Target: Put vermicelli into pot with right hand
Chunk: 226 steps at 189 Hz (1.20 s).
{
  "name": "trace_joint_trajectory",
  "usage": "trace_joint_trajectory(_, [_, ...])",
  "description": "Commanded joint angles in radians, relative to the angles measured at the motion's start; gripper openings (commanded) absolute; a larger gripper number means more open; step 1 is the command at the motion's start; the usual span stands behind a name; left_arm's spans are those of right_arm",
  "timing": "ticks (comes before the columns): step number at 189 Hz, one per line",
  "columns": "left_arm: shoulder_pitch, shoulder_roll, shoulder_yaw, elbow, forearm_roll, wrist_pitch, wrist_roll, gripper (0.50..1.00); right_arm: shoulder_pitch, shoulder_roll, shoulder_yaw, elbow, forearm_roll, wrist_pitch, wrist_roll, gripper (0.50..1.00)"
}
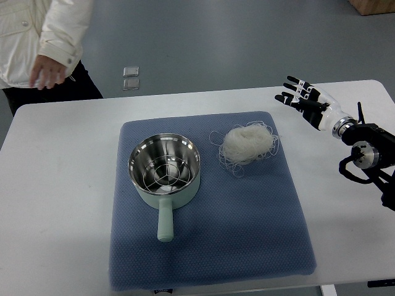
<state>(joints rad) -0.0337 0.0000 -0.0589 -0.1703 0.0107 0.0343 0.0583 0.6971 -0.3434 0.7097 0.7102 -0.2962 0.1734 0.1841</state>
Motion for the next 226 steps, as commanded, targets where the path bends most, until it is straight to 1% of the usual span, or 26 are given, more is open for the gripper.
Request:
trace_joint_trajectory(1, [0.0,0.0,-0.001,0.0,0.0,0.001,0.0,1.0,-0.001,0.001,0.001,0.0,0.0,-0.002,0.0,0.926])
trace_joint_trajectory(102, [0.0,0.0,0.001,0.0,0.0,0.001,0.0,1.0,0.005,-0.006,-0.007,0.0,-0.003,0.001,0.002,0.926])
trace_joint_trajectory(149, [0.0,0.0,0.001,0.0,0.0,0.001,0.0,1.0,0.01,-0.014,-0.006,0.003,-0.092,0.005,0.005,0.926])
trace_joint_trajectory(192, [0.0,0.0,0.001,0.0,0.0,-0.001,0.0,1.0,0.021,-0.02,-0.007,0.02,-0.218,0.046,0.018,0.926])
trace_joint_trajectory(209, [0.0,0.0,0.001,0.0,0.0,0.001,0.0,1.0,0.025,-0.026,-0.007,0.038,-0.296,0.074,0.021,0.926])
trace_joint_trajectory(226, [0.0,0.0,0.001,0.0,0.0,-0.001,0.0,1.0,0.035,-0.054,-0.009,0.072,-0.389,0.112,0.043,0.924])
